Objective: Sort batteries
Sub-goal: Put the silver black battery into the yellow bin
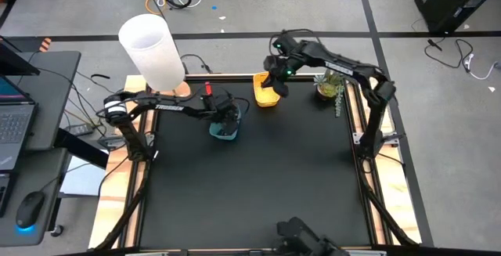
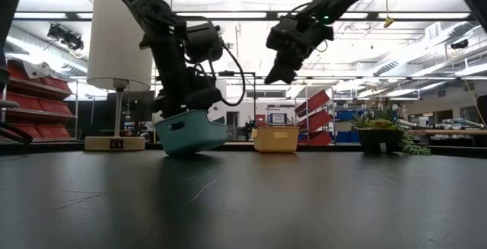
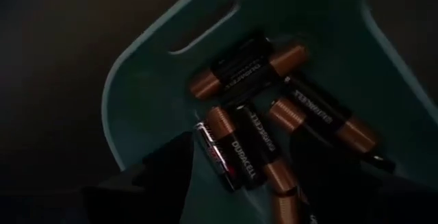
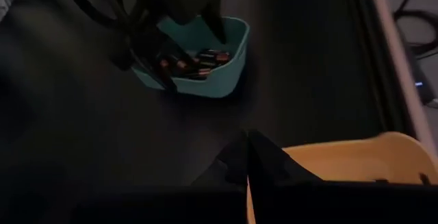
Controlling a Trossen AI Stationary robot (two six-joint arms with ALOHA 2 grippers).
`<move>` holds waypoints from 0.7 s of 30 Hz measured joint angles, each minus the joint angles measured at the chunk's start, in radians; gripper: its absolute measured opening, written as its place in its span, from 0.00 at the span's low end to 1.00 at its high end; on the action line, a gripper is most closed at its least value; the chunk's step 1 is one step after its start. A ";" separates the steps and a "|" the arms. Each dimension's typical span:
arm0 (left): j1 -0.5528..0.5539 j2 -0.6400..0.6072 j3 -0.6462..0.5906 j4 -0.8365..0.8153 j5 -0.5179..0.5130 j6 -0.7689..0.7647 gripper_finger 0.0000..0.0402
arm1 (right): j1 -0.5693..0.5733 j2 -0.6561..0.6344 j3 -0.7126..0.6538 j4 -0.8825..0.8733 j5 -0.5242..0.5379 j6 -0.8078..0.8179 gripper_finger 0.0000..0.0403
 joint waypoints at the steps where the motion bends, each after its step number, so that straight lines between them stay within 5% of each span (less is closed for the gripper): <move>1: 0.000 0.009 0.014 -0.014 0.000 0.000 0.64 | -0.007 -0.020 -0.028 0.023 0.002 0.001 0.00; 9: -0.020 0.124 0.115 -0.106 0.024 0.035 0.64 | -0.056 -0.136 -0.179 0.122 0.006 0.000 0.00; 16: -0.045 0.212 0.246 -0.290 -0.064 0.031 0.64 | -0.082 -0.168 -0.222 0.143 0.007 -0.001 0.00; 21: -0.050 0.243 0.273 -0.239 0.035 0.164 0.64 | -0.087 -0.167 -0.223 0.144 0.007 -0.002 0.00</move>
